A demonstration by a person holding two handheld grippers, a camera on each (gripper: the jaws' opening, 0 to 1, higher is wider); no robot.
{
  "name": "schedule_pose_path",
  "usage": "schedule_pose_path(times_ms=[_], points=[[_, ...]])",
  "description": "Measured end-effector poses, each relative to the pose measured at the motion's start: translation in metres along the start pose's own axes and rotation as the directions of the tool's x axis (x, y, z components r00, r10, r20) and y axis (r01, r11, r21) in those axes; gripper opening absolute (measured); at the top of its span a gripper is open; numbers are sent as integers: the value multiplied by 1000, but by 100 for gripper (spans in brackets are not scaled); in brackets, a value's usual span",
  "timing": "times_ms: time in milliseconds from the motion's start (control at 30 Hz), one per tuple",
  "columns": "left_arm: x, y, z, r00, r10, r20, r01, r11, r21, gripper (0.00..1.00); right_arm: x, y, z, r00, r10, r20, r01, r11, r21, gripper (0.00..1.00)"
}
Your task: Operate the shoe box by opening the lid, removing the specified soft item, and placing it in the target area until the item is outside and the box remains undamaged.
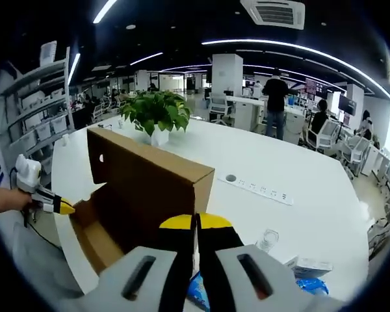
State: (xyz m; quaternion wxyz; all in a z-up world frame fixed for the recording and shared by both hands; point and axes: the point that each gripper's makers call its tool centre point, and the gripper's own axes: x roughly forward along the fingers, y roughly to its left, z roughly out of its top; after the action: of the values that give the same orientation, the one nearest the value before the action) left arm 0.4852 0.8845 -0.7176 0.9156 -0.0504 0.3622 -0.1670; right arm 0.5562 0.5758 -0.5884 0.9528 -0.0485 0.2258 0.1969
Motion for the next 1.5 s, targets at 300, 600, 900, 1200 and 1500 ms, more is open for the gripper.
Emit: schedule_pose_path(times_ms=[300, 600, 900, 1200, 1500], points=[[-1, -2, 1, 1000, 1, 10, -2, 997, 72, 3, -10, 6, -10, 999, -16, 38, 15, 999, 31, 0], [-12, -4, 20, 997, -8, 72, 1, 996, 95, 4, -16, 12, -16, 998, -30, 52, 30, 1000, -1, 0], [-27, -5, 59, 988, -3, 157, -26, 983, 183, 8, -19, 16, -21, 998, -29, 54, 29, 1000, -3, 1], [-41, -7, 106, 970, -8, 244, -52, 970, 238, 9, -22, 21, -27, 998, -25, 51, 27, 999, -28, 1], [-46, -10, 130, 961, -22, 277, -61, 956, 287, 9, -25, 23, -31, 999, -19, 44, 21, 999, -43, 1]])
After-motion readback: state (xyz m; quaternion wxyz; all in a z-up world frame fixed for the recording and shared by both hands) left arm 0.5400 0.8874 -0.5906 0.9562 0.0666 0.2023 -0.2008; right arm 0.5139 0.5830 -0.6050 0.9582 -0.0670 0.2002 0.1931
